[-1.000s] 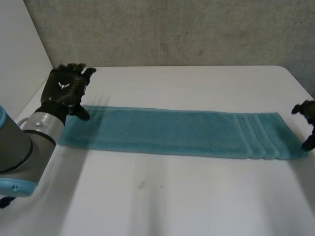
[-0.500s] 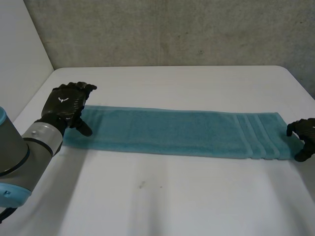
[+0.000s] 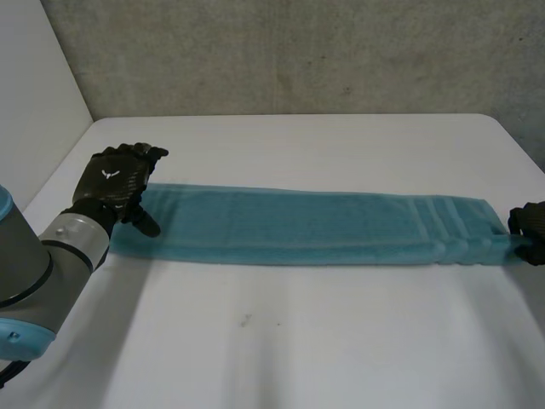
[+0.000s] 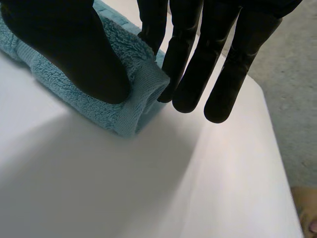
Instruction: Fold the laundry
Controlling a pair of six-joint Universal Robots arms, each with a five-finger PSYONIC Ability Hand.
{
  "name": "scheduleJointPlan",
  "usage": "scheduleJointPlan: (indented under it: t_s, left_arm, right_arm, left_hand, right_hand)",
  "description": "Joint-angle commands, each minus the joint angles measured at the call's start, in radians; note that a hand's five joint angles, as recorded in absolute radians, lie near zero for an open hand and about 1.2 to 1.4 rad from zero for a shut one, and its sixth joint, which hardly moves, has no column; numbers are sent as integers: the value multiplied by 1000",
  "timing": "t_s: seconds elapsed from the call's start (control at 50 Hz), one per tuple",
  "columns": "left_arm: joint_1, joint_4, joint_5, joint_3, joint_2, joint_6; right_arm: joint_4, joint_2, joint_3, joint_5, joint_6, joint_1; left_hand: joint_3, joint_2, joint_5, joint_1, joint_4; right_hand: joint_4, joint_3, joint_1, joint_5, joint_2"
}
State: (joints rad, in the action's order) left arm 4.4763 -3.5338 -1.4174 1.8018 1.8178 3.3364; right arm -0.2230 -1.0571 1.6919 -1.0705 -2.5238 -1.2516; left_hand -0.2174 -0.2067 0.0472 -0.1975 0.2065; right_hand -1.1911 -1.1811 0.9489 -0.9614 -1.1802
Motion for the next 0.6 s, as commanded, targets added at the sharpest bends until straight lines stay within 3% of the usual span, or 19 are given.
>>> scheduleJointPlan:
  t_s: [0.02,0.12,0.34,0.38,0.4,0.44,0.5,0.54,0.56,0.6]
  left_arm:
    - [0,0,0,5,-3,0]
    - [1,1,0,7,-5,2]
    - [6,1,-2,7,-8,2]
    - [7,1,-2,7,-8,2]
    - [8,1,-2,7,-8,2]
    - [8,0,-2,5,-8,3]
    - [11,1,-2,7,-8,3]
    - [14,1,-2,7,-8,3]
    - [14,1,-2,7,-8,3]
    - [17,1,-2,7,-8,3]
  right_arm:
    - [-18,5,-66,-104,0,55]
    - [-4,20,-204,-244,48,170]
    - [28,16,-304,-278,132,132]
    - [28,-10,-323,-281,93,11]
    - [28,-11,-324,-281,92,11]
    - [27,-41,-345,-284,62,-142]
    - [25,-49,-354,-281,49,-218]
    - [21,-52,-383,-278,42,-384]
    - [20,-52,-383,-278,42,-385]
    - [11,-41,-432,-278,42,-570]
  left_hand:
    - [43,32,-47,23,-32]
    - [43,32,-47,23,-32]
    - [43,32,-47,23,-32]
    - [43,32,-47,23,-32]
    - [43,32,-47,23,-32]
    - [43,32,-47,23,-32]
    - [43,32,-47,23,-32]
    - [43,32,-47,23,-32]
    - [43,32,-47,23,-32]
    - [43,32,-47,23,-32]
  right_hand:
    - [-205,-215,447,-260,-216]
    - [-205,-215,447,-260,-216]
    - [-205,-215,447,-260,-216]
    - [-205,-215,447,-260,-216]
    - [-205,-215,447,-260,-216]
    - [-205,-215,447,-260,-216]
    - [-205,-215,447,-260,-216]
    - [-205,-215,447,-260,-216]
    - [-205,-215,447,-260,-216]
    - [-205,-215,447,-260,-216]
